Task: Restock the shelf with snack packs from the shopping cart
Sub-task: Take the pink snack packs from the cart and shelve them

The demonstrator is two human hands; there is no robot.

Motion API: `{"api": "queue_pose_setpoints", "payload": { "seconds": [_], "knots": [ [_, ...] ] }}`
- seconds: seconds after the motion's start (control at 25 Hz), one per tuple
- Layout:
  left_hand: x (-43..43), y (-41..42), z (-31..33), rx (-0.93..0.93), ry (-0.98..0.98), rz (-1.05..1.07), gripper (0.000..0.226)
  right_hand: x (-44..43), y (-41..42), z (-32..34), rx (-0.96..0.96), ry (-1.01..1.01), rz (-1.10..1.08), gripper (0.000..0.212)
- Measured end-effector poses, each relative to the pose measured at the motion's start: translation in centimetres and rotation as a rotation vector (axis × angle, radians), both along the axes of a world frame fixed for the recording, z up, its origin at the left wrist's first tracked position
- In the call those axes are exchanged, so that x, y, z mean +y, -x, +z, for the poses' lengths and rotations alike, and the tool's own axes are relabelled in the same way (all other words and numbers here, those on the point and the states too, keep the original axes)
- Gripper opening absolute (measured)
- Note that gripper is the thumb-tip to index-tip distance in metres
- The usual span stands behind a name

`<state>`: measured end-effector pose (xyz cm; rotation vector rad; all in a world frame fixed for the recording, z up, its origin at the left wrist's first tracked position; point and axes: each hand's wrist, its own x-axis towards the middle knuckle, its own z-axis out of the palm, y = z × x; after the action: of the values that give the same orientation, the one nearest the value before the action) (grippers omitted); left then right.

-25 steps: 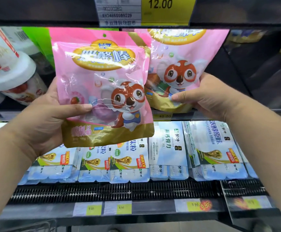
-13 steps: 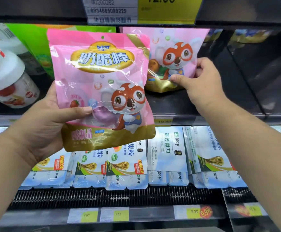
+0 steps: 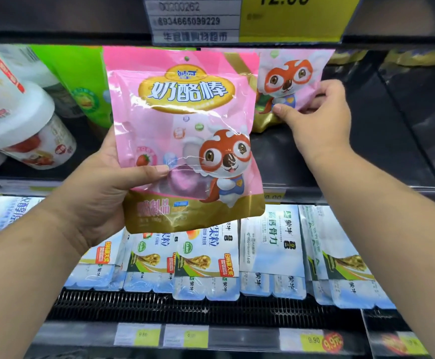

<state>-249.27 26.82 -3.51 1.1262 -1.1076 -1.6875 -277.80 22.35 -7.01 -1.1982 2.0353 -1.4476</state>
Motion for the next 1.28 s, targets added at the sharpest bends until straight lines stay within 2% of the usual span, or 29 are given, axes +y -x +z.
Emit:
{"api": "queue_pose_setpoints", "payload": {
  "seconds": [0.24, 0.28, 0.36, 0.44, 0.56, 0.72, 0.84, 1.0, 1.12, 1.28],
  "knots": [
    [0.6, 0.5, -0.2, 0.018, -0.024, -0.028, 0.079, 2.7, -0.4, 1.2, -0.032, -0.054, -0.056, 0.089],
    [0.6, 0.6, -0.3, 0.025, -0.026, -0.033, 0.08, 3.7, -0.8, 1.5, -0.058, -0.039, -0.083, 0.085],
    [0.7, 1.0, -0.4, 0.035, -0.031, -0.054, 0.085, 5.9, -1.8, 2.0, -0.137, -0.005, -0.076, 0.064],
    [0.6, 1.7, -0.5, 0.049, -0.032, -0.093, 0.084, 8.0, -3.1, 2.6, -0.345, -0.04, 0.1, 0.046],
    [-0.1, 3.2, -0.4, 0.054, -0.023, -0.148, 0.08, 9.4, -4.2, 3.6, -0.616, -0.155, 0.379, 0.05],
    [-1.4, 5.0, 0.3, 0.064, 0.004, -0.206, 0.08, 8.9, -3.0, 4.5, -0.874, -0.155, 0.394, 0.053],
    [-2.5, 6.0, 0.8, 0.03, 0.019, -0.241, 0.078, 8.5, -2.1, 5.1, -0.851, -0.12, 0.388, 0.047],
    [-3.7, 7.4, 1.2, -0.023, 0.061, -0.181, 0.069, 7.1, -1.0, 5.3, -0.69, -0.016, 0.349, 0.029],
    [-4.6, 8.1, 1.2, -0.146, 0.173, -0.077, 0.06, 5.8, -0.7, 5.0, -0.471, 0.094, 0.354, 0.038],
    [-4.4, 8.6, 0.6, -0.233, 0.248, 0.014, 0.053, 5.0, -0.9, 4.3, -0.39, 0.17, 0.36, 0.045]
  ]
}}
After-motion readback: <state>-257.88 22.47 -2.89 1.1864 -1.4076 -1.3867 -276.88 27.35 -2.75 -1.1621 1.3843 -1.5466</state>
